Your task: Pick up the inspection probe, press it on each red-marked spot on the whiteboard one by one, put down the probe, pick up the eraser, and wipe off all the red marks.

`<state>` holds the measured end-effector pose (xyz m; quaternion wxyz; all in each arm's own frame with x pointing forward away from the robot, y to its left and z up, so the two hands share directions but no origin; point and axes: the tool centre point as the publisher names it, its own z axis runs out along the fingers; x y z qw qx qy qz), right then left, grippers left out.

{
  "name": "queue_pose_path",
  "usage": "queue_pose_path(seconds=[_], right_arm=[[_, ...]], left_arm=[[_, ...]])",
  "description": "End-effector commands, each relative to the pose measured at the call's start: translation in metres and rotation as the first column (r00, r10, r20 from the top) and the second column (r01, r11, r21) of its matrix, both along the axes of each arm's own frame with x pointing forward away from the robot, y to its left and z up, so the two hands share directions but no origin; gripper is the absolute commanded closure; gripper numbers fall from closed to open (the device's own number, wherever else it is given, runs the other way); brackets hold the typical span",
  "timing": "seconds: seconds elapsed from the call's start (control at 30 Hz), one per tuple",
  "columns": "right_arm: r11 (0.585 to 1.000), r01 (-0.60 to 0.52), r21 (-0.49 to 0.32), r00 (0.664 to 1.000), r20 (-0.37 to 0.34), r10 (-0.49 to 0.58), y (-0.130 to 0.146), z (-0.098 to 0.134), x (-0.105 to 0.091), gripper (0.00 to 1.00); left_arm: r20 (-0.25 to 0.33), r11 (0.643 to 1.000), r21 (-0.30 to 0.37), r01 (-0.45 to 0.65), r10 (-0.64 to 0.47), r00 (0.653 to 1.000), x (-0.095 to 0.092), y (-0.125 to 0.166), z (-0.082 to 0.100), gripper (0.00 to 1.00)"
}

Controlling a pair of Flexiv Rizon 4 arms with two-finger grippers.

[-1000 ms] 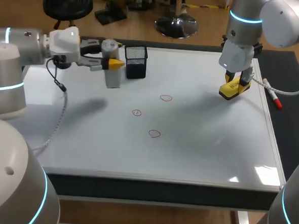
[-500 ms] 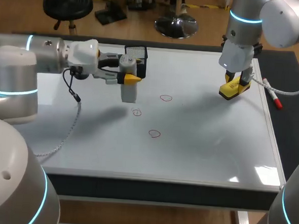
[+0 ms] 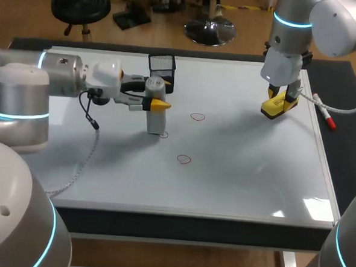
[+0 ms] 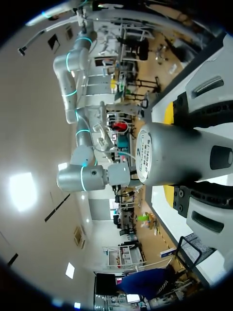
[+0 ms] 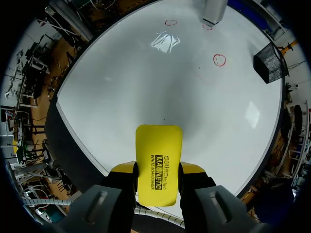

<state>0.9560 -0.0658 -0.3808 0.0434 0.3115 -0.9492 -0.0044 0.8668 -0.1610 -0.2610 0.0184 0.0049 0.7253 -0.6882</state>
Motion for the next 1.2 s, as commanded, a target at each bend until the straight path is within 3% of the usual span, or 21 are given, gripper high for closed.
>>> queue_pose_path(seconds=[0.03,1.2], right_arm=[[1.000,-0.001,-0.003,1.000,-0.002,0.001,0.000,0.001,0.001,1.00],[1.000,-0.001,-0.003,1.000,-0.002,0.001,0.000,0.001,0.001,1.00]], left_arm=[[-0.018,1.000,-0.016,-0.002,0.001,1.000,0.002,-0.004,-0.005,1.00],[-0.033,0.999,-0.027,-0.029,0.028,0.999,0.007,-0.012,-0.020,1.00]])
